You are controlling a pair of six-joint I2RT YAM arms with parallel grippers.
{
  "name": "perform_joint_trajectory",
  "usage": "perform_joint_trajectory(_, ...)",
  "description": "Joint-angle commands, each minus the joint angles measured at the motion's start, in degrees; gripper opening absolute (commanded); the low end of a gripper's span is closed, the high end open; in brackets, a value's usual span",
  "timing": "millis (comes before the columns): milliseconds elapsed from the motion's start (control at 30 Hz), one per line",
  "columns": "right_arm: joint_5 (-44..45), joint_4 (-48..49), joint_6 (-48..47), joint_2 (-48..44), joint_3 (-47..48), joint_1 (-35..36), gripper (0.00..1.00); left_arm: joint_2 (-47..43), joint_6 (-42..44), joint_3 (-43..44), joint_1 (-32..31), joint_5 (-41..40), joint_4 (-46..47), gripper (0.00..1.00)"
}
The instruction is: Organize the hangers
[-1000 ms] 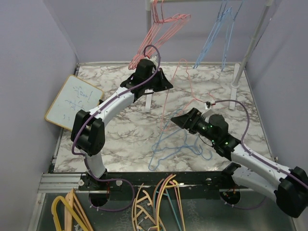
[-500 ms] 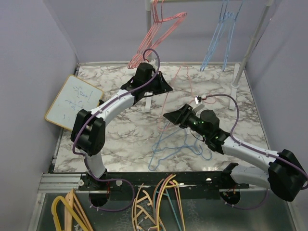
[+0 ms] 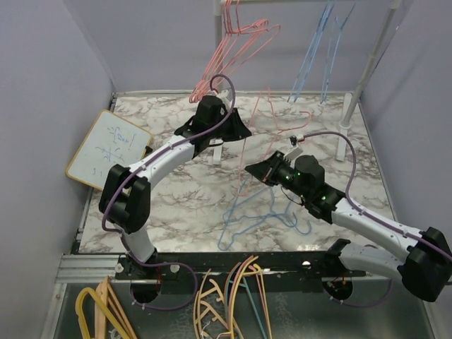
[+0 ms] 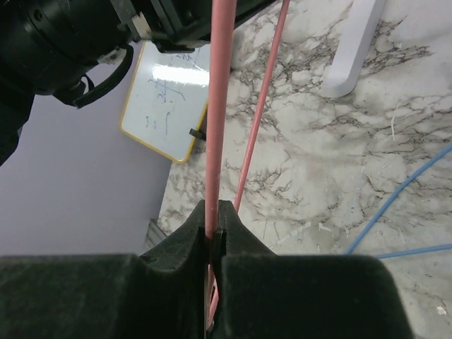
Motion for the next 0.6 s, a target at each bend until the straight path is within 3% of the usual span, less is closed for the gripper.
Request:
perform_joint_trajectory(0, 4.5, -20.4, -11.1, -1.5, 11.6, 0.2, 0.01, -5.6, 10.1, -1.6, -0.2, -2.7, -1.5, 0.32)
perform_joint_trajectory(133, 4.1, -37.9, -18.3, 2.2, 23.0, 0.2, 0.01, -7.3, 18.5, -3.7, -0.1, -3.1, -4.3, 0.52)
perform_joint_trajectory(300, 5.9, -48.6, -23.0, 2.5, 27.5, 1.0, 0.01, -10.8, 23.5, -8.7, -0.1, -2.0, -5.3, 0.52)
perform_joint_trajectory(367, 8.0, -53.0, -23.1, 2.5, 29.2, 1.1, 0.01, -12.6, 27.1, -8.9, -0.1, -1.2, -8.0, 0.46)
perform_joint_trajectory(433, 10.2, -57.3, -23.8, 3.4, 32.0, 1.2, 0.01, -14.3, 31.2, -8.2, -0.1, -2.2, -11.7, 0.21)
perform_joint_trajectory(467, 11.3, -58.8, -24.4, 3.8, 33.8, 1.2, 0.01, -15.3, 33.1, -8.2, -0.1, -4.0, -13.2, 0.16)
perform_joint_trajectory(533, 13.8, -61.3, -26.2, 5.2, 38.0, 1.2, 0.01, -17.8, 36.8, -8.7, -0.1, -7.8, -15.8, 0.17)
perform_joint_trajectory(567, 15.4, -63.1, -27.1, 6.3, 40.6, 1.2, 0.01, -19.1, 38.5, -9.2, -0.1, -9.8, -16.8, 0.28)
